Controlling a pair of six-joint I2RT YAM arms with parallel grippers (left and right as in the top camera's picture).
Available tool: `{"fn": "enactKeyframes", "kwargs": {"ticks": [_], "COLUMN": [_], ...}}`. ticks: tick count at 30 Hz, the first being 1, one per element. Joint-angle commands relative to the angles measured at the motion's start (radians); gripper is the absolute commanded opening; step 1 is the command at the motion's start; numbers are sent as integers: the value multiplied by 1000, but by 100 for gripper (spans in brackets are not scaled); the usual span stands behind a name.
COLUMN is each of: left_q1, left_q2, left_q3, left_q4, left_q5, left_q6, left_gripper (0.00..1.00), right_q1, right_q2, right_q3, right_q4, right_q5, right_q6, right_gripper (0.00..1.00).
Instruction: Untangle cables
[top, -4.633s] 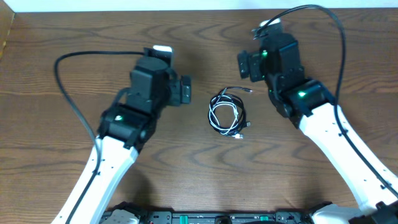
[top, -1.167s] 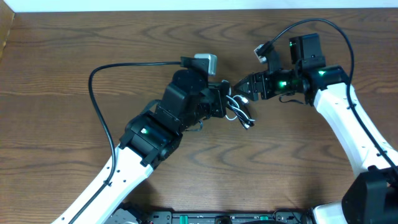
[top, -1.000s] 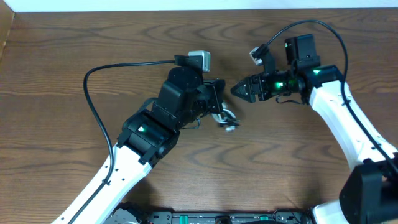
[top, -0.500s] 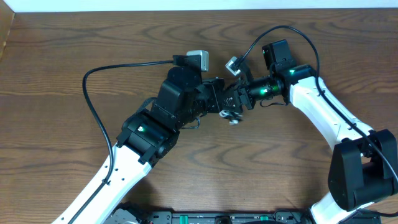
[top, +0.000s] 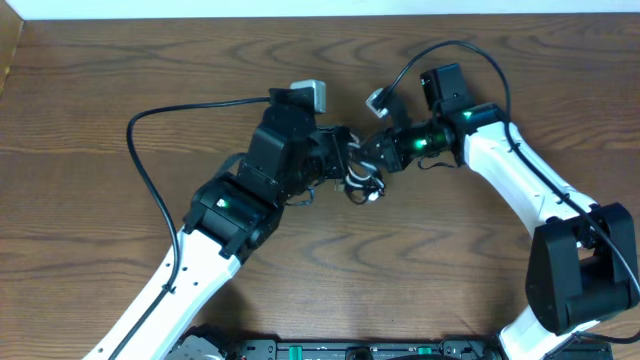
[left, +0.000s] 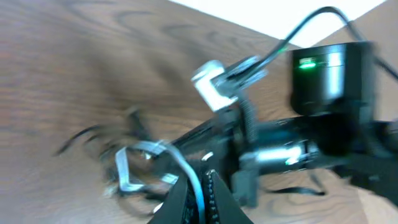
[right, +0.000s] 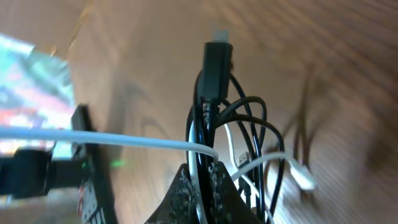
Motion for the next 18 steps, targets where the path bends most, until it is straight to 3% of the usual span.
{"fn": "enactKeyframes", "kwargs": {"ticks": [1,9,18], "left_q1": [44,137,159], "left_q2": [-8,-40,-40], "left_q3": [11,11,9], "left_q4": [-31,-121,-227], "left_q5": [-21,-21,17], "left_q6": [-1,29,72], "left_gripper": [8,7,7], "right_q1": [-66,-129,-130], "right_q2": [12,13,13], "right_q3": [-1,-1,-1], "right_q4": [0,-77,-76], "right_q5": [226,507,442], "right_q6": [230,479,495], "right_gripper": [1,1,1]}}
